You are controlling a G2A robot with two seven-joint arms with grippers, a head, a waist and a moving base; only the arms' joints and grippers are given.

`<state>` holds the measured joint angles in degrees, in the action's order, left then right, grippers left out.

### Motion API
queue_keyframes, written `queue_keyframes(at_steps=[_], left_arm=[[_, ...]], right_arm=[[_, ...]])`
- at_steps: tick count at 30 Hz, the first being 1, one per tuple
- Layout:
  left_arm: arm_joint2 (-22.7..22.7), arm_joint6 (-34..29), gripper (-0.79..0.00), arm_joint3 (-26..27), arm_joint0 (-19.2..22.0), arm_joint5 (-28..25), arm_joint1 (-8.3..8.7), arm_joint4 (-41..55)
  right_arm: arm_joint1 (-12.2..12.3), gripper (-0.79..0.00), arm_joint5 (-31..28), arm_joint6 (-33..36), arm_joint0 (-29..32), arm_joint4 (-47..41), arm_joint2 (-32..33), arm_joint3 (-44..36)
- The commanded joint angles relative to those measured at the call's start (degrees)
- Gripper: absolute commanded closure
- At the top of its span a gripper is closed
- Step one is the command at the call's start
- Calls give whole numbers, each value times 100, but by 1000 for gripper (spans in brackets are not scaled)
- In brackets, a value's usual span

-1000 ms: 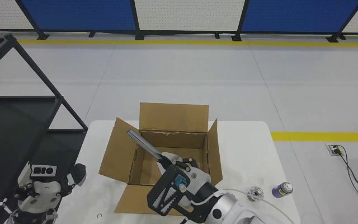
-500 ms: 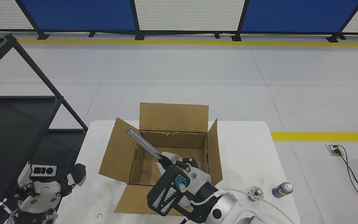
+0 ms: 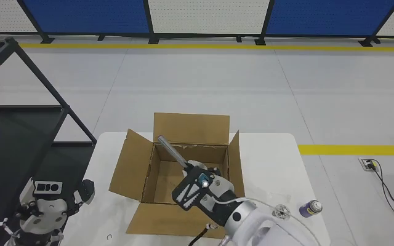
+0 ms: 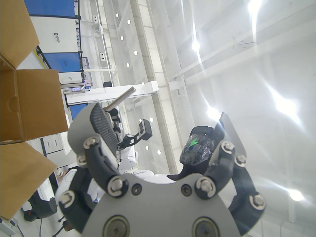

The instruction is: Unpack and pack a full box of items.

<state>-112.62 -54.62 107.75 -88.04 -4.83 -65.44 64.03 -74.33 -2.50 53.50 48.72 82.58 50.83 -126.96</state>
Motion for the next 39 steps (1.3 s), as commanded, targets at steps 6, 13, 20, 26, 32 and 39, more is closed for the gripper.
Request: queue_keyframes(at_steps=[6, 13, 20, 26, 32, 39], left_arm=[[0, 0, -785, 0, 0, 0, 0, 0], [0, 0, -785, 0, 0, 0, 0, 0], [0, 0, -785, 0, 0, 0, 0, 0], [0, 276, -785, 2, 39, 138, -2, 46], [-137, 475, -785, -126, 37, 159, -13, 289], [-250, 546, -785, -166, 32, 188, -22, 530]], right_arm=[[-188, 0, 358, 25, -418, 216, -391, 1345], [-321, 0, 679, -57, -599, 175, -596, 1733], [-321, 0, 679, -57, -599, 175, -596, 1733], [-360, 0, 547, -247, -608, -71, -541, 2113], [-605, 0, 329, -323, -1348, -543, -767, 3478], [-926, 0, -349, -700, -2077, -905, -1243, 5013]])
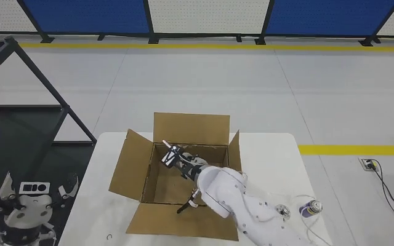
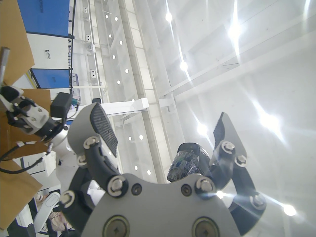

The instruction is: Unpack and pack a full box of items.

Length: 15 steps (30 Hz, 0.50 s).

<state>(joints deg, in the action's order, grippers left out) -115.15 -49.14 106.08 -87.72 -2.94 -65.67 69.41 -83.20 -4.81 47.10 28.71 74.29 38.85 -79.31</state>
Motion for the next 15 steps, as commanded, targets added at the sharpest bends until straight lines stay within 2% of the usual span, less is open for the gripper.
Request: queue_keyframes(at_steps=[1, 9, 15], left_arm=[[3, -2, -785, 1, 0, -1, 0, -7], [3, -2, -785, 1, 0, -1, 0, -7], [3, -2, -785, 1, 0, -1, 0, -7]], right_arm=[[-76, 0, -204, -90, -151, -85, -95, 436], [-337, 0, -701, 115, -543, -432, -312, 1399], [-541, 0, -716, 289, -704, -442, -544, 1778]])
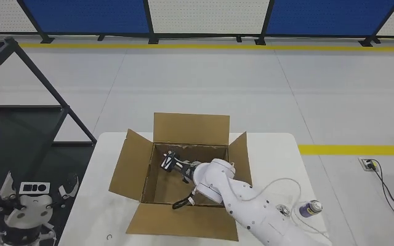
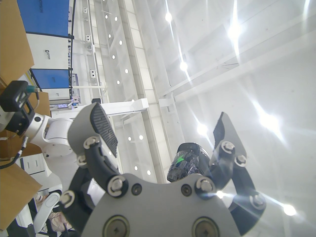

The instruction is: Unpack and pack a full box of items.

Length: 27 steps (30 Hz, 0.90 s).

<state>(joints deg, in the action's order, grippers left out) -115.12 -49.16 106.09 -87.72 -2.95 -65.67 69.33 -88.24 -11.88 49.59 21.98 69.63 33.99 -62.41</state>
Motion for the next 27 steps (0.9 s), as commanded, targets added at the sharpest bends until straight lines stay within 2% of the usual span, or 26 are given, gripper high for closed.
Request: queue_keyframes(at_steps=[1, 11, 25, 27], left_arm=[[0, 0, -785, 0, 0, 0, 0, 0], [0, 0, -785, 0, 0, 0, 0, 0], [0, 0, -785, 0, 0, 0, 0, 0], [0, 0, -785, 0, 0, 0, 0, 0]], right_arm=[[-80, 0, -24, 79, -64, 32, -113, 173], [-507, 0, -321, 369, -448, -96, -472, 1281], [-966, 0, -524, 471, -700, -372, -599, 2362], [-1019, -55, -579, 463, -726, -422, -596, 2487]])
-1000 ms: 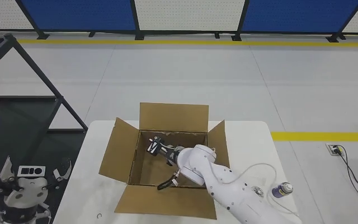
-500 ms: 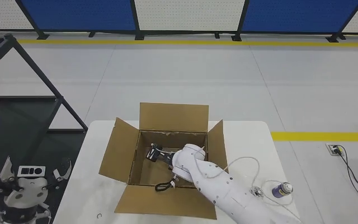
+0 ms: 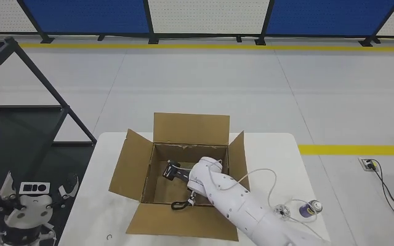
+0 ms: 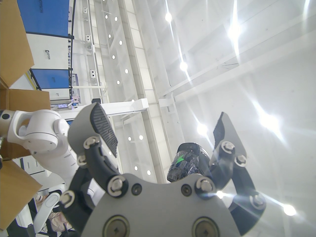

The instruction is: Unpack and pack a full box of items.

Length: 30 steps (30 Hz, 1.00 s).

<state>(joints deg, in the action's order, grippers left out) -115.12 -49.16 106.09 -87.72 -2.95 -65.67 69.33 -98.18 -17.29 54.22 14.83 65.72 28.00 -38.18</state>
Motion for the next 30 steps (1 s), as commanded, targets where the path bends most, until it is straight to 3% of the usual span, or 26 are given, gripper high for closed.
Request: queue_keyframes(at_steps=[1, 2, 3, 5, 9, 19, 25, 30], left_arm=[[0, 0, -785, 0, 0, 0, 0, 0], [0, 0, -785, 0, 0, 0, 0, 0], [0, 0, -785, 0, 0, 0, 0, 0], [0, 0, -785, 0, 0, 0, 0, 0], [0, 0, -785, 0, 0, 0, 0, 0], [0, 0, -785, 0, 0, 0, 0, 0], [0, 0, -785, 0, 0, 0, 0, 0], [0, 0, -785, 0, 0, 0, 0, 0]], right_arm=[[-50, -74, -92, 12, -29, -75, 11, 126], [-74, -92, -120, 20, -51, -109, 21, 191], [-97, -163, -122, 20, -73, -113, 22, 251], [-141, -179, -153, 4, -100, -132, 25, 347], [-203, -305, -177, -44, -165, -155, 60, 478], [-130, -314, -26, -139, -132, 14, 283, 115], [149, -336, 134, 5, 176, 295, 644, -884], [616, -379, 45, 325, 923, 773, 1329, -2600]])
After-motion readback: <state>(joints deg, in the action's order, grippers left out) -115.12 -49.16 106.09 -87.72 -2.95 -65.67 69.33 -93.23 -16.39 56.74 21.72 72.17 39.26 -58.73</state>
